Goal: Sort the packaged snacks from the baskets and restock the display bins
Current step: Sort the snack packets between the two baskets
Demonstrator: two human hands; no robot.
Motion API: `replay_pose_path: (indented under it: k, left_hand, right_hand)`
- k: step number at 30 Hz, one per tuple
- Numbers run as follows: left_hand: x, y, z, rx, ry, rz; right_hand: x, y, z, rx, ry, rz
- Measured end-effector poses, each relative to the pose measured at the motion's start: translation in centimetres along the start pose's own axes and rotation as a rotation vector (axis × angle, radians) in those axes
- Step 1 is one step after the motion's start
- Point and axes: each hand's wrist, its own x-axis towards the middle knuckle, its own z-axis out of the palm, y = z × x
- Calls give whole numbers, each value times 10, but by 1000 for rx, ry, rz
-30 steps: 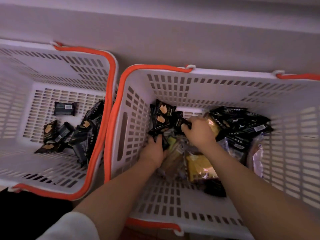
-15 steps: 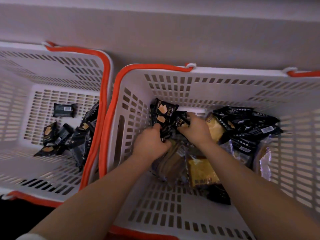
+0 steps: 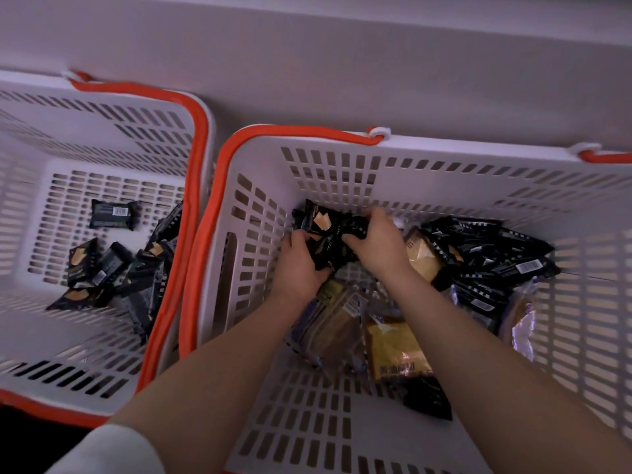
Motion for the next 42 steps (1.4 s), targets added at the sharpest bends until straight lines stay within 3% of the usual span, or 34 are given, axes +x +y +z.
replay_pose_path:
  k: [9, 13, 17, 21, 24, 27, 30, 34, 37, 42]
  left_hand:
    - [-6, -2, 9, -62, 87, -56]
    - [-8, -4, 13, -172, 89, -81]
    - [-9, -5, 13, -287, 85, -104]
    - [-6, -3, 8, -381, 68, -136]
    - [-11, 1, 2, -369, 101, -148]
    - [-21, 3, -6, -297, 160, -117]
    - [-33, 5, -12, -251, 152, -88]
    - [-40, 9, -17, -239, 160, -67]
    - [-44, 19, -22, -292, 137, -18]
    - [-66, 32, -53, -478, 117, 96]
  right_hand:
    - [7, 8, 12, -494, -105, -39]
    - [-5, 23, 12, -519, -161, -118]
    - [-4, 24, 4, -426, -109, -207]
    - [1, 17, -1, -184, -44, -304]
    - [7, 10, 3, -101, -131, -343]
    - [11, 7, 12, -16, -250, -251]
    - [14, 10, 20, -194, -282, -202]
    - [6, 16, 20, -206, -221, -214]
    - [-6, 16, 10, -44, -163, -207]
    - [-44, -11, -26, 350, 134, -55]
